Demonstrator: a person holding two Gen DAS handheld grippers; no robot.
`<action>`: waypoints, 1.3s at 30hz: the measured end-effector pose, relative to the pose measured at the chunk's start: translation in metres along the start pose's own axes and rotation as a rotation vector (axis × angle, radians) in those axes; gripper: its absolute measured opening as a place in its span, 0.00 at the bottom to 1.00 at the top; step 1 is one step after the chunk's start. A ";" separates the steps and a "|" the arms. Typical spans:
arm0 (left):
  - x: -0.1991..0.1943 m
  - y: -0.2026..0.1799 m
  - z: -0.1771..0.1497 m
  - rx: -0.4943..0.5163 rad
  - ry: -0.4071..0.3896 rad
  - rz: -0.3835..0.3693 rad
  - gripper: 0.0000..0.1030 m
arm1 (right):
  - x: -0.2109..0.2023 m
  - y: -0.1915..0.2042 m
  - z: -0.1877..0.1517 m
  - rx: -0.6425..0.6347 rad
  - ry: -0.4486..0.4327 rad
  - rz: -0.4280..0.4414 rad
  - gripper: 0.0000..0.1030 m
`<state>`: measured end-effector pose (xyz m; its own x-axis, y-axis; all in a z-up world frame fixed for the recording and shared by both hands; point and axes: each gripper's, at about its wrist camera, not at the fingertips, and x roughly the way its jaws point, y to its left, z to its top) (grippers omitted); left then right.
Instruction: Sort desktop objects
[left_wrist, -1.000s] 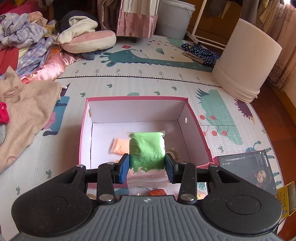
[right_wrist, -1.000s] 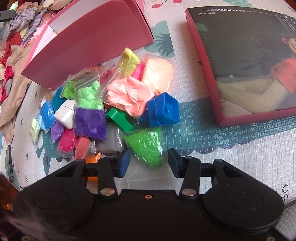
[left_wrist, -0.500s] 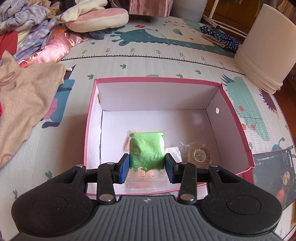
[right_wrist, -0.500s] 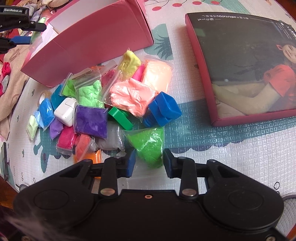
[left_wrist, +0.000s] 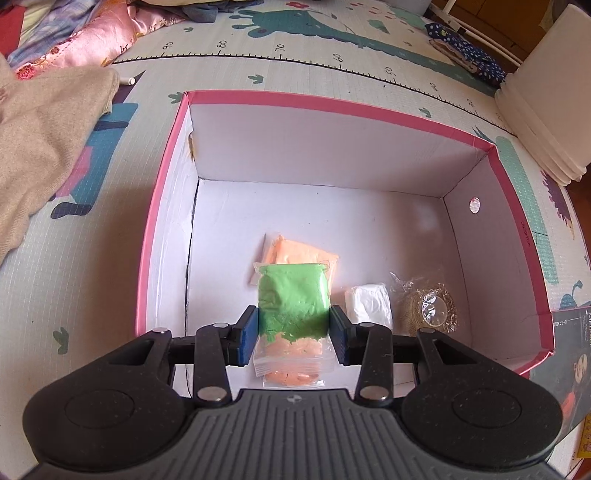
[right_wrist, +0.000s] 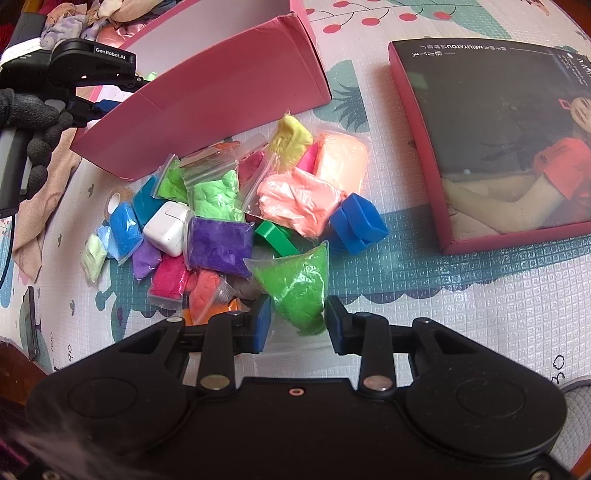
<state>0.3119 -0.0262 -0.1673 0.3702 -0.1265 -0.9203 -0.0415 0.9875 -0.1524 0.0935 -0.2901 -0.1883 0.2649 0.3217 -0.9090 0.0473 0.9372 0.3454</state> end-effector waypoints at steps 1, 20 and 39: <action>0.002 0.001 0.001 -0.005 0.003 -0.002 0.38 | -0.001 0.001 0.000 -0.001 -0.003 0.004 0.31; 0.041 -0.032 0.005 0.142 0.100 0.007 0.39 | -0.008 -0.004 -0.001 0.044 -0.009 0.026 0.31; -0.022 -0.039 -0.001 0.144 0.010 -0.018 0.68 | -0.026 0.004 0.007 0.035 -0.073 0.039 0.31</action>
<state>0.3044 -0.0622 -0.1412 0.3603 -0.1449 -0.9215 0.0987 0.9882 -0.1168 0.0936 -0.2957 -0.1622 0.3368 0.3460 -0.8757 0.0692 0.9184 0.3895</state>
